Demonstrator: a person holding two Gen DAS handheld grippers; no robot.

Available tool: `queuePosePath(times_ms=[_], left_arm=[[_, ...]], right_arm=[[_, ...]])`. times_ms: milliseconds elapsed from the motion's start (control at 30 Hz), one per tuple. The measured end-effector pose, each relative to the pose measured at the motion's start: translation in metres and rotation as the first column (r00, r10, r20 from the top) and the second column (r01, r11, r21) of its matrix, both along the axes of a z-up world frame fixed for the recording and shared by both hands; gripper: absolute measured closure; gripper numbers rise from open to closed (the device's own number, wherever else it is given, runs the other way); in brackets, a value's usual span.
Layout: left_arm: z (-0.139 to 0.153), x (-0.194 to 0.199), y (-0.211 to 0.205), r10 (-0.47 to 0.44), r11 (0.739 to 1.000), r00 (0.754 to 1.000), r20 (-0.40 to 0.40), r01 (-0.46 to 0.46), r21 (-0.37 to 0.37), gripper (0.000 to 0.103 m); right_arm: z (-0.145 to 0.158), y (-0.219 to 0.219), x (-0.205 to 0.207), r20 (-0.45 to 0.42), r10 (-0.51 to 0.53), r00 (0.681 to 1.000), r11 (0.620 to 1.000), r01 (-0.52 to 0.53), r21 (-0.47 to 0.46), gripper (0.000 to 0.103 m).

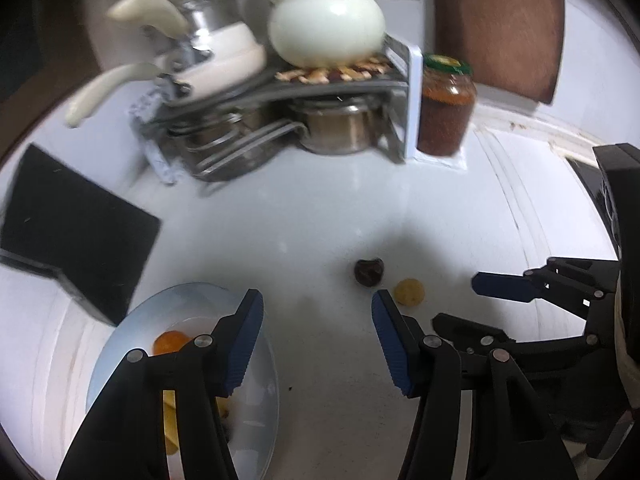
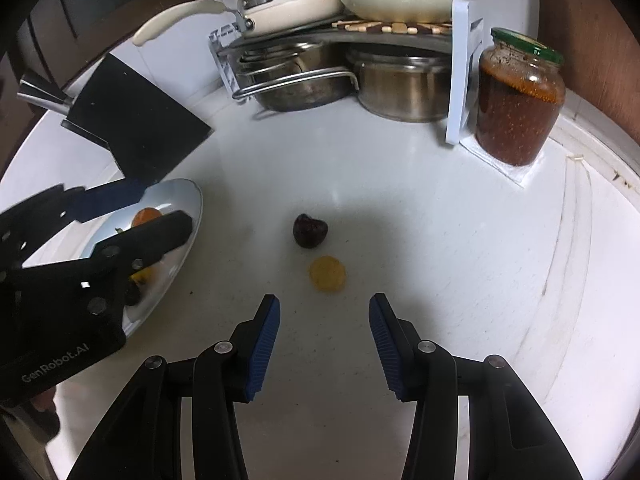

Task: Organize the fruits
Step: 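Grasp a dark purple fruit with the left tool while the right tool grasps a small yellow fruit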

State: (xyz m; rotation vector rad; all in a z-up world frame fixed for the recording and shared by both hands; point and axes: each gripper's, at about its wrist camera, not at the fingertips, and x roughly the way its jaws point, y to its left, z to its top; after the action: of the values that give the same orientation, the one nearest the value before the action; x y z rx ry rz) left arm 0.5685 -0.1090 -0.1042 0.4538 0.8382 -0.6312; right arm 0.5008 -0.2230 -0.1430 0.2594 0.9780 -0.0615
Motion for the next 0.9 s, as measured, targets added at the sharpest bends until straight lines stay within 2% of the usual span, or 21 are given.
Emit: queuePosePath(times_ms=[167, 400, 600, 900], left_arm=[[-0.014, 0.015, -0.015, -0.073, 0.997, 0.994, -0.087, 0.076, 0.025, 0.051], [-0.027, 0.023, -0.027, -0.137, 0.988, 0.983, -0.126, 0.145, 0.053, 0.052], [-0.034, 0.029, -0.035, -0.157, 0.983, 0.977, -0.143, 0.168, 0.074, 0.052], [-0.049, 0.040, -0.047, -0.155, 0.984, 0.967, -0.203, 0.168, 0.050, 0.056]], right_arm=[[-0.004, 0.000, 0.005, 0.007, -0.028, 1.000, 1.000, 0.028, 0.014, 0.055], [-0.013, 0.000, 0.011, 0.024, -0.066, 0.998, 0.997, 0.065, 0.037, 0.055], [-0.019, 0.001, 0.016, 0.021, -0.079, 0.997, 0.996, 0.078, 0.037, 0.056], [-0.028, -0.002, 0.025, 0.016, -0.092, 0.996, 0.994, 0.091, 0.056, 0.059]])
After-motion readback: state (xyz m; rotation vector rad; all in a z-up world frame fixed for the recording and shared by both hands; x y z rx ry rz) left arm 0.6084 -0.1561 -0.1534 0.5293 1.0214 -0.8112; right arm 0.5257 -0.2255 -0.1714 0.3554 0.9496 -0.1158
